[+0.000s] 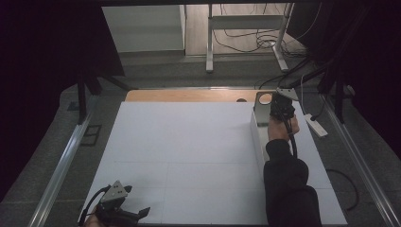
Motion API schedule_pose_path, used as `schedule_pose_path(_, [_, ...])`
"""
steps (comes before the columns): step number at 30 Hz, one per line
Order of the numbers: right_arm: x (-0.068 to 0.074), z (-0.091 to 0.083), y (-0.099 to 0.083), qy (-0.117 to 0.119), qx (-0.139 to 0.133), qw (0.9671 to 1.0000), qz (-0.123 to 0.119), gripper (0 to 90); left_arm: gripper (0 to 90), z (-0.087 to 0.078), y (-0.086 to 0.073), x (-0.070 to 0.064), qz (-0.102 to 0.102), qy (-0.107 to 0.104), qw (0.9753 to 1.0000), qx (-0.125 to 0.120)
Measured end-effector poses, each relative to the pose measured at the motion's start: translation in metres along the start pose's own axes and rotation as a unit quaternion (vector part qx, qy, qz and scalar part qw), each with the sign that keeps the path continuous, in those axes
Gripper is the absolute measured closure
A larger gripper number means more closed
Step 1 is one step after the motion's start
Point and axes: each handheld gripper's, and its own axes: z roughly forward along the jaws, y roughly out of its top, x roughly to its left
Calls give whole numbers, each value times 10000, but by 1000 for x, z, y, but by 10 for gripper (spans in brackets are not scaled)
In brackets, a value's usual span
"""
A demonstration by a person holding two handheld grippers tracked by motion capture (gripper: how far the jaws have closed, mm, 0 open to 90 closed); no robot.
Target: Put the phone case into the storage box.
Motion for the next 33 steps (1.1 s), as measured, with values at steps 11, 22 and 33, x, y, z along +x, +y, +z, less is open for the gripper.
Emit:
schedule_pose_path(11, [-2,2,0,14,-30,10000,-1,884,0,1,0,0,18,-20,10000,39])
schedule_pose_path(22, [-3,4,-2,67,72,9999,30,822,0,1,0,0,41,-23,10000,56])
schedule_pose_path(33, [-4,1,0,161,76,9998,-25,754,0,0,0,0,6,15,10000,10])
